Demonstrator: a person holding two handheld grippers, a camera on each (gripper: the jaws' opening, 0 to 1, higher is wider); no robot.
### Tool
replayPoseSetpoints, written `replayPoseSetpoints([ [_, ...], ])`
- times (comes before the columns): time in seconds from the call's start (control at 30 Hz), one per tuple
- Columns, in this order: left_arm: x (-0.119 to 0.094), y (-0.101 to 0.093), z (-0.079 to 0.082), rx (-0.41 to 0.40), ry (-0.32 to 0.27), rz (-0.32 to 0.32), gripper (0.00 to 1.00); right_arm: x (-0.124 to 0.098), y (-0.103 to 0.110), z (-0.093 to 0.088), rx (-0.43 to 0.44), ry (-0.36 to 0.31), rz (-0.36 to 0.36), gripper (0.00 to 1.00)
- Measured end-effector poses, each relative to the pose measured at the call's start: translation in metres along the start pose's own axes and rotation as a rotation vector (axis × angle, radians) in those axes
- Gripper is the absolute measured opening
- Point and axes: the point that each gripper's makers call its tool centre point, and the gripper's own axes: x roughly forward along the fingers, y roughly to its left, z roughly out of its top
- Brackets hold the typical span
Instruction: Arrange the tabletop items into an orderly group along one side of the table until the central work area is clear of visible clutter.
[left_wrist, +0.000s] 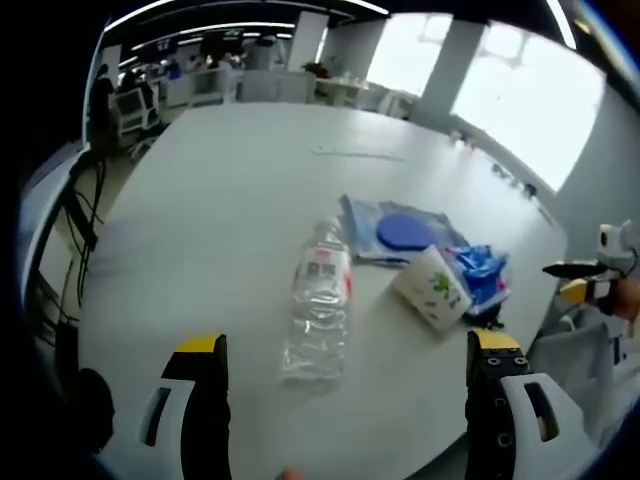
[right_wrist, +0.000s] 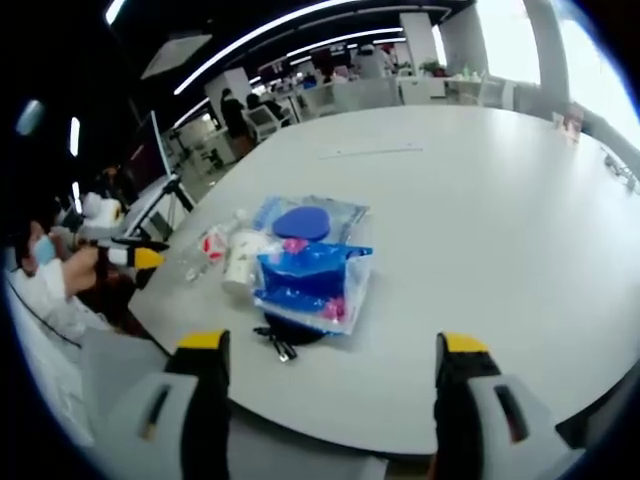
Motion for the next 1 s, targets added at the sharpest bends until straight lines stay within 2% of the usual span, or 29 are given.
replayPoseSetpoints([
  [0.33, 0.0003, 0.002, 0.0032, 0.005, -0.004, 0.0, 0.96, 0.0024, 0.0, 0.0022, 0.001, -0.003, 0.004, 0.83],
  [1.0, 0.0011, 0.0036, -0.0002, 0.008, 0.014, 0.005, 0.96, -0.0001, -0.0024, -0.0021, 0.012, -0.001, -0.002, 0.83],
])
